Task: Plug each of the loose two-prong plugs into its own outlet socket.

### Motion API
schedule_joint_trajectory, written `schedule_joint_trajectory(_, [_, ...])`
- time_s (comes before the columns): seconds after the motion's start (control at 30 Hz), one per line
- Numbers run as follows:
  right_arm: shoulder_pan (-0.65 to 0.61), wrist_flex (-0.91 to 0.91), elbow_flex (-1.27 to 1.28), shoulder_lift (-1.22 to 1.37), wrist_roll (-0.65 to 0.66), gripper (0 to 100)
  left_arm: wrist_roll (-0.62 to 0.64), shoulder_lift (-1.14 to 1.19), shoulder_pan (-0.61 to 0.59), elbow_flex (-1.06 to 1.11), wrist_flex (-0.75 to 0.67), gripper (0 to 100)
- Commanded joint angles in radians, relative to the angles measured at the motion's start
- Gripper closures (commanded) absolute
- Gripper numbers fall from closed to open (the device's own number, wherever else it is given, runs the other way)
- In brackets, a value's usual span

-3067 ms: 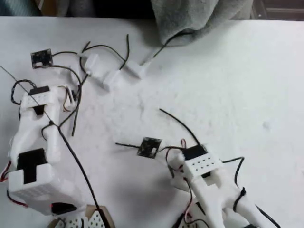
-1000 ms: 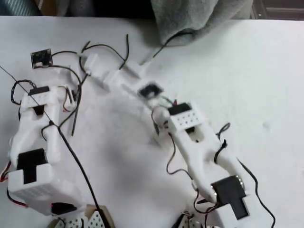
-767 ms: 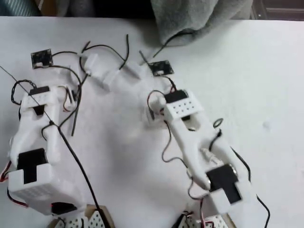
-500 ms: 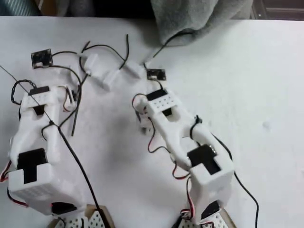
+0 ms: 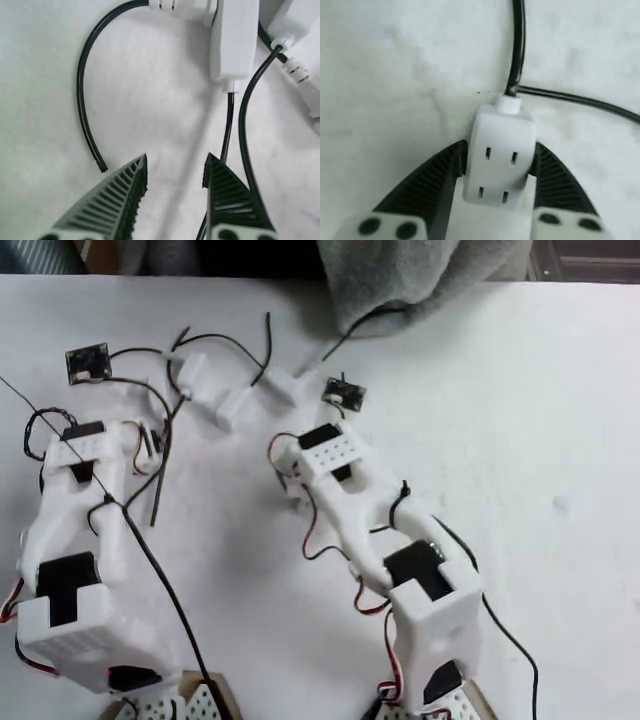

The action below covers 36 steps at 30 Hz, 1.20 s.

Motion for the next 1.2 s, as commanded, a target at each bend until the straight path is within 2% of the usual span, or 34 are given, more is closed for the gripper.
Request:
schedule_joint_trajectory(0.0, [-0.025,0.044,-0.051,-0.005,-0.003,65.8,-0.008,-0.028,0.015,-0.005,-0.02,81])
schedule_joint_trajectory(0.13, [0.051,0.116,-0.112,-0.005,0.017,66.2,-0.008,-0.028,0.015,-0.005,-0.02,81])
schedule_joint_trajectory(0.37, [0.136,0.341,-0.319,-0.007,0.203,66.2,-0.008,-0.028,0.015,-0.005,-0.02,81])
schedule_joint_trajectory(0.53, [0.143,0.518,-0.546,-0.007,0.361,66.2,-0.008,-0.028,0.015,-0.005,-0.02,81])
schedule_joint_trajectory(0.67, [0.186,0.688,-0.775,-0.007,0.387,66.2,-0.008,-0.028,0.015,-0.005,-0.02,81])
schedule_joint_trajectory(0.73, [0.242,0.69,-0.836,-0.015,0.416,66.2,-0.008,-0.028,0.015,-0.005,-0.02,81])
schedule_joint_trajectory(0.9, [0.352,0.688,-0.821,-0.061,0.606,66.2,-0.008,-0.028,0.015,-0.005,-0.02,81])
schedule_joint_trajectory(1.17, [0.38,0.69,-0.454,-0.163,1.155,66.2,-0.008,-0.028,0.015,-0.005,-0.02,81])
